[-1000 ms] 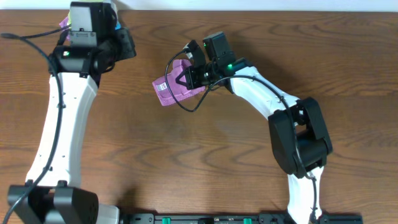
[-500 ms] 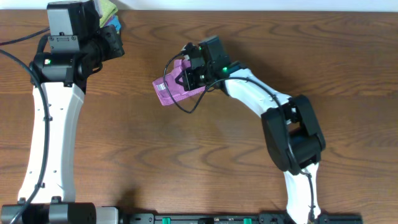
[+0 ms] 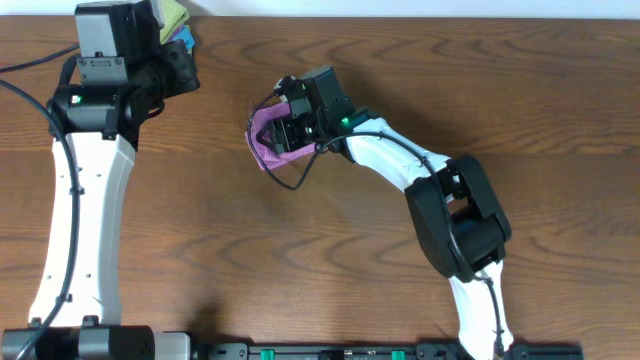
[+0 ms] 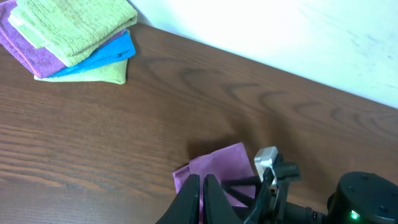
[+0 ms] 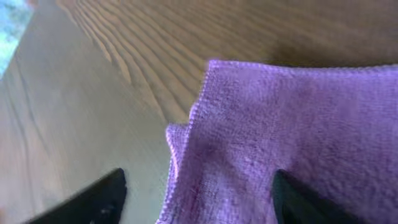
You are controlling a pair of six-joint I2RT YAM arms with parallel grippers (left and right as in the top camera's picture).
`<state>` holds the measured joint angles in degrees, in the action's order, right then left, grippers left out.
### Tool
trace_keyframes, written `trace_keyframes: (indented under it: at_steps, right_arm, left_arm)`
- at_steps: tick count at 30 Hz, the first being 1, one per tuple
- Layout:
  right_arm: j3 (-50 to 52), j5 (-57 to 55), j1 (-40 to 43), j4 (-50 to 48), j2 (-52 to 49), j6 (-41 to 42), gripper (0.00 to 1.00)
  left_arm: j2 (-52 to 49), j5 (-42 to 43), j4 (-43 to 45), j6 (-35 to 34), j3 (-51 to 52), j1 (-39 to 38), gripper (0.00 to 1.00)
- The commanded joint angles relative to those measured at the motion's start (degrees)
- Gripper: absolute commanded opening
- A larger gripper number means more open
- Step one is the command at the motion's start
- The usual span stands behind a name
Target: Fold the cloth
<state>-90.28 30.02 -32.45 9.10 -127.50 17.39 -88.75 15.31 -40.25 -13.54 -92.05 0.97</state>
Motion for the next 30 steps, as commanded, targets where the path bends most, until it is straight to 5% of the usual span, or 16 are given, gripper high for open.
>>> trace_keyframes:
  at_steps: [1, 10, 17, 24, 30]
  right_arm:
    - [-0.9, 4.0, -0.5, -1.6, -1.4, 3.3, 0.82]
    - [-1.8, 11.9, 3.6, 0.7, 0.8, 1.4, 0.75]
    - [-13.0, -0.9, 14.8, 30.5, 8.5, -12.7, 0.68]
    - [-16.3, -14.5, 19.3, 53.3, 27.1, -22.9, 0.67]
    - [-6.4, -20.3, 19.3, 58.4, 48.9, -23.2, 0.69]
  left_arm:
    - [0.5, 0.2, 0.0, -0.2, -0.3, 0.2, 0.06]
    - [0.3, -3.1, -0.6, -0.3, 1.5, 2.1, 0.06]
    - [0.3, 2.1, -1.2, -0.7, 6.6, 6.1, 0.06]
    - [0.4, 0.0, -3.3, 0.5, 11.1, 5.4, 0.06]
    - [0.4, 2.4, -4.6, 0.0, 11.3, 5.4, 0.06]
